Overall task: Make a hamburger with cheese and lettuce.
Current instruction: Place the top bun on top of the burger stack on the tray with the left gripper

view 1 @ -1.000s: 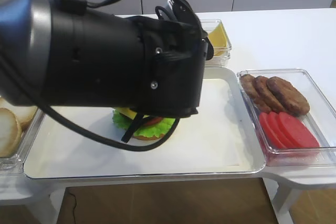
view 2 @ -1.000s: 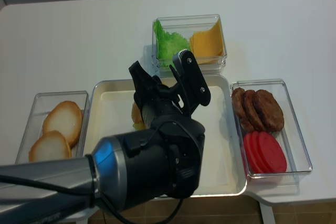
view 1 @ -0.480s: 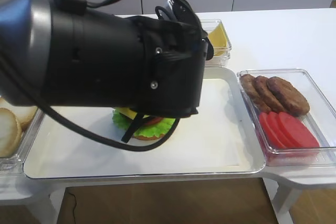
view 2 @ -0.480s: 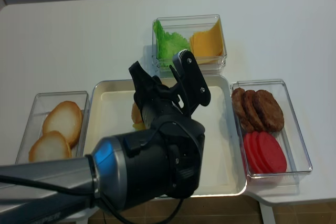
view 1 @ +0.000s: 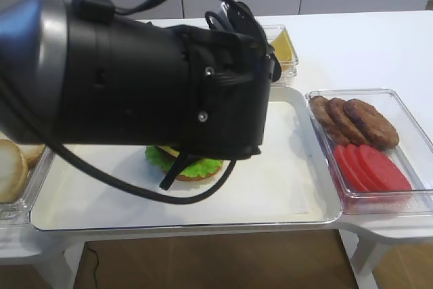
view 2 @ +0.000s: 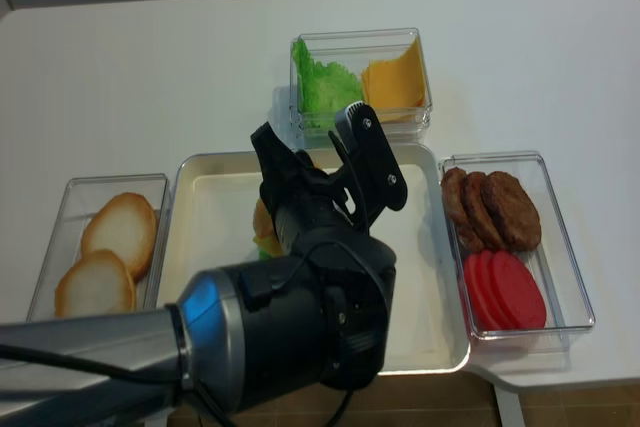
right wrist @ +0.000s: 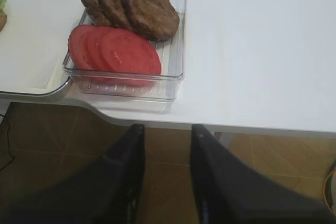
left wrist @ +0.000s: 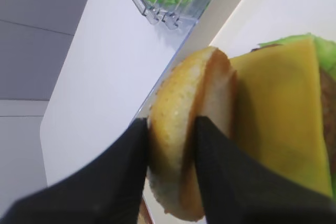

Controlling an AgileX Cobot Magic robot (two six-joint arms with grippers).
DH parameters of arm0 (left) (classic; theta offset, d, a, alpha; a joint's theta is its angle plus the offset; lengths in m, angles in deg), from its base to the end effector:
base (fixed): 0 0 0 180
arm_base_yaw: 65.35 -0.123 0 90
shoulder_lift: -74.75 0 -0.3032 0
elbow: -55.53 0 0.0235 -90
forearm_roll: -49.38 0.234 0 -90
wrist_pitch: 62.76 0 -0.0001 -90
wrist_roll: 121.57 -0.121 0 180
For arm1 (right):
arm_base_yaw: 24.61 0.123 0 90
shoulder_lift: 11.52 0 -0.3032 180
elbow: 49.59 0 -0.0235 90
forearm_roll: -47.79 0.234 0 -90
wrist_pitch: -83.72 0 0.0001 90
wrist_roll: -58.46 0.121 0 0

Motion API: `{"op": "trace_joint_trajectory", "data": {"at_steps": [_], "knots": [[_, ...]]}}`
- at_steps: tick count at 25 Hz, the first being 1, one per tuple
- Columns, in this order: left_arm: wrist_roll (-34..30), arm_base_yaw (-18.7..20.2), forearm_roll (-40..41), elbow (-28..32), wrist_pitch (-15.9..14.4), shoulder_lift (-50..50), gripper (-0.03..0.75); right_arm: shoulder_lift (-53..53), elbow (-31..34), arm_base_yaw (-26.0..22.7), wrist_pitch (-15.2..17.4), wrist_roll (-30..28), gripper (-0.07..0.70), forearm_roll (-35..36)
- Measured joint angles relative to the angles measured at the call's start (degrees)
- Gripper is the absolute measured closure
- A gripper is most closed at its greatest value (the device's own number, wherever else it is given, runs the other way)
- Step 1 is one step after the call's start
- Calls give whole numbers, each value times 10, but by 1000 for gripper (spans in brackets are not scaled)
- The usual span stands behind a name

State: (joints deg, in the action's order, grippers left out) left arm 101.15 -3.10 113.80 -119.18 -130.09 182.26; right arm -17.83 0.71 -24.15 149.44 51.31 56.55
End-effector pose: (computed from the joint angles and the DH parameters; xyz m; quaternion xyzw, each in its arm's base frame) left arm 0.2476 -0.2542 0.2806 0.3465 0.7989 0.3001 0.3894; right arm -0.0176 0.0167 0.2410 -0.0640 0.8711 0.0479 0.4845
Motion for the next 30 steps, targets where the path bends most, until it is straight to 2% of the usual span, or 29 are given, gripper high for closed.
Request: {"op": "trace_joint_trajectory", "data": {"at_steps": [9, 22, 30], "knots": [[0, 1, -17, -1, 0, 0, 481, 0, 0, 0, 0, 0, 386, 0], [0, 14, -24, -1, 17, 0, 468, 0, 0, 0, 0, 0, 386, 0], [0, 14, -59, -1, 29, 0, 466, 0, 0, 0, 0, 0, 386, 0]]}}
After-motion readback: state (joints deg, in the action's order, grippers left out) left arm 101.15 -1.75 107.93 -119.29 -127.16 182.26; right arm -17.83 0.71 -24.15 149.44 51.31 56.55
